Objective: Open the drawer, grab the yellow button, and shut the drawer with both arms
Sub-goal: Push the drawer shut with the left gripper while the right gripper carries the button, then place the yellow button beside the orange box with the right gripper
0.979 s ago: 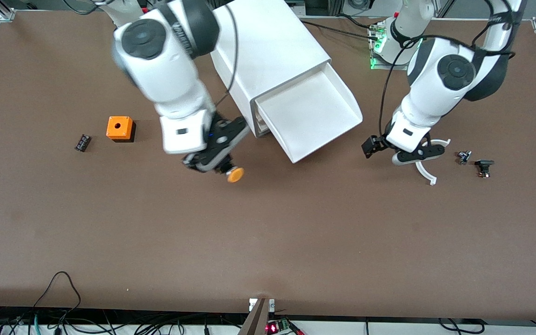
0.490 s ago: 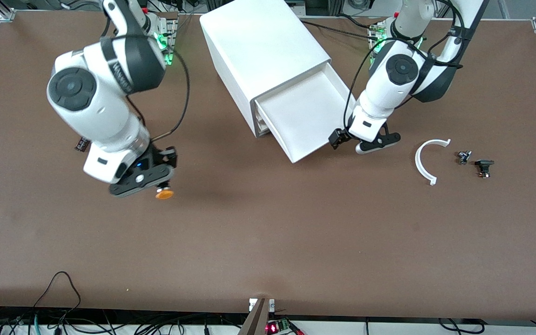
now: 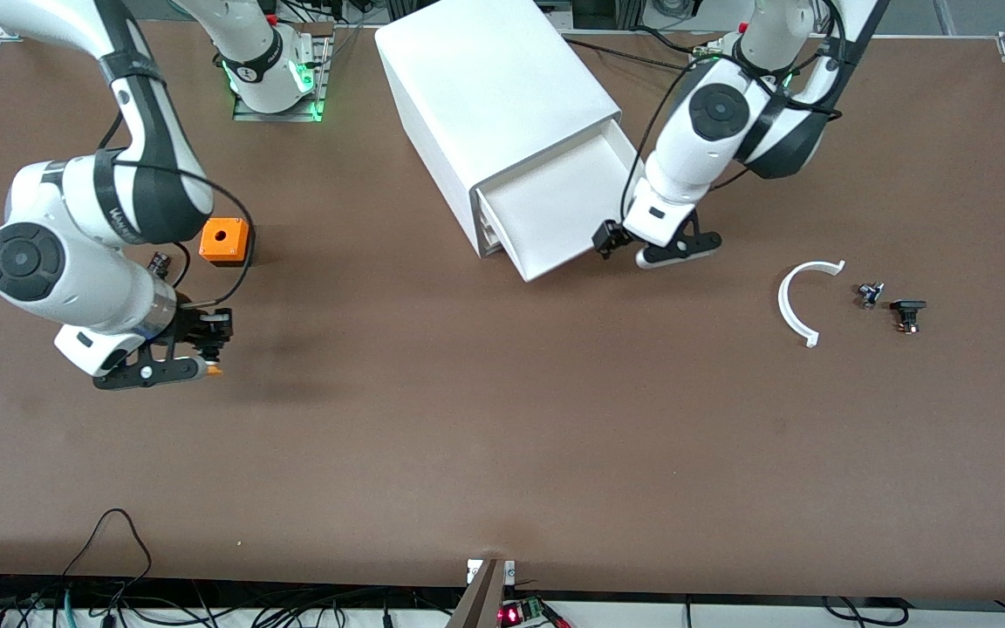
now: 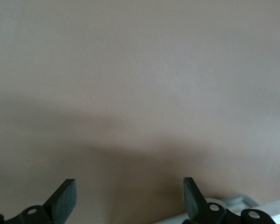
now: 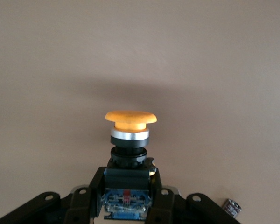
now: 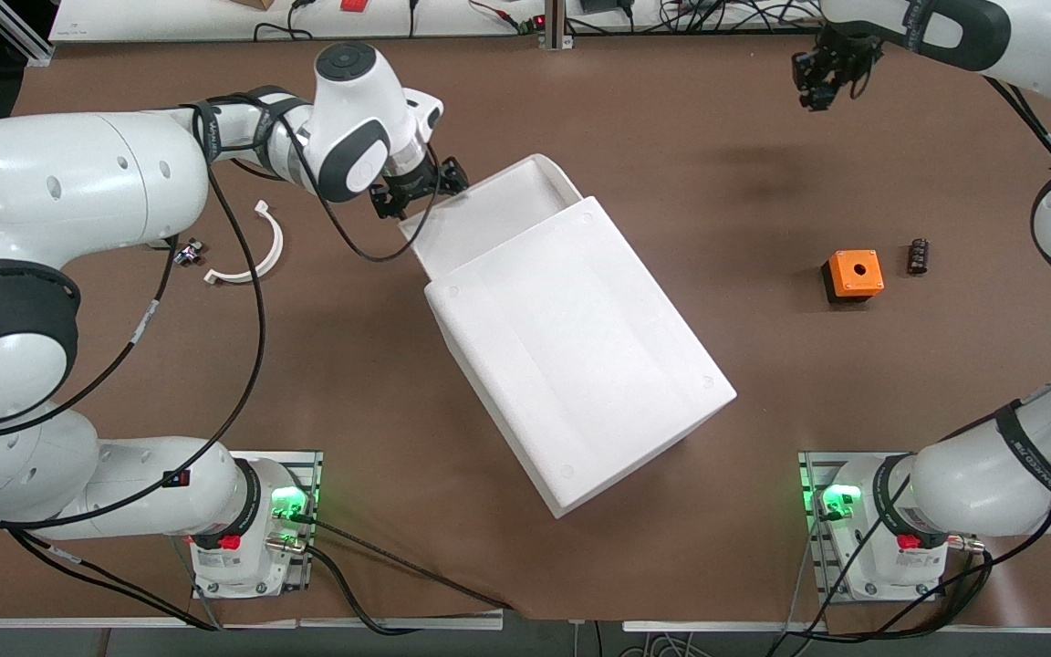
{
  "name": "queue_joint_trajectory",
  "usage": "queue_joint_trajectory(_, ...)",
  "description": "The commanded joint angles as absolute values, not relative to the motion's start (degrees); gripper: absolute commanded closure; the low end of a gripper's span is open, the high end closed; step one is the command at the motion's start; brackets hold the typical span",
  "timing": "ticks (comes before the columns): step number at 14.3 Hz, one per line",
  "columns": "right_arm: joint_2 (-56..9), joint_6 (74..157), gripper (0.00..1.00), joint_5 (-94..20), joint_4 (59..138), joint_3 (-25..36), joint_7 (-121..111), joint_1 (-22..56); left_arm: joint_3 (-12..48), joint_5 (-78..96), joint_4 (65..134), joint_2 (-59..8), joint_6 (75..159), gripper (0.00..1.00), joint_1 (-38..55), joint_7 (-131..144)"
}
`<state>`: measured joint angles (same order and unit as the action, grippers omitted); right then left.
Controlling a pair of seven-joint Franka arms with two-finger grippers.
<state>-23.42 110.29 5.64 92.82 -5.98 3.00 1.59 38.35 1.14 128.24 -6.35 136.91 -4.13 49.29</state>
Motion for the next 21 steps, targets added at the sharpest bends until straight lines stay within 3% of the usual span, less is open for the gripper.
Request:
queue_joint_trajectory(1,-21.8,114.7,0.71,6.9,100.0,-7.4,4.7,-3.0,43.6,3.0,131.0,-3.2,134.9,0.00,-4.4,49.8)
queue_joint_trajectory(9,-22.8,132.0,0.70,8.8,115.9,-7.4,0.4,-11.8,51.1,3.2,131.5,-1.8,129.5,0.00,-4.4,49.0)
queue_joint_trajectory(14,-24.7,137.5,0.70,10.6,117.9,-7.3,-3.1,-12.7,52.8,3.3,131.5,-1.2,129.6,0.00,-4.5,49.0)
queue_joint_trajectory(17,-25.4,141.0,0.61,12.3,119.5,-7.3,-3.2,-13.4,52.6,3.3,131.1,-1.1,129.6,0.00,-5.3,49.0)
queue_joint_trajectory(18,-25.4,141.0,0.46,12.3,119.5,-7.3,-2.9,-13.4,52.1,3.2,130.8,-1.0,129.9,0.00,-6.1,49.0)
queue_joint_trajectory(19,-25.2,140.9,0.07,12.2,119.4,-7.3,-2.1,-13.4,50.9,3.2,130.3,-0.4,130.2,0.00,-7.7,49.0)
queue_joint_trajectory(20,-25.1,140.7,0.00,12.2,119.1,-7.4,-1.9,-13.4,48.2,3.1,129.0,-0.4,130.9,0.00,-8.3,49.0)
queue_joint_trajectory(21,-24.6,140.7,0.00,12.2,118.8,-7.5,-1.7,-13.4,44.5,3.0,128.2,-0.3,131.7,0.00,-8.3,49.0)
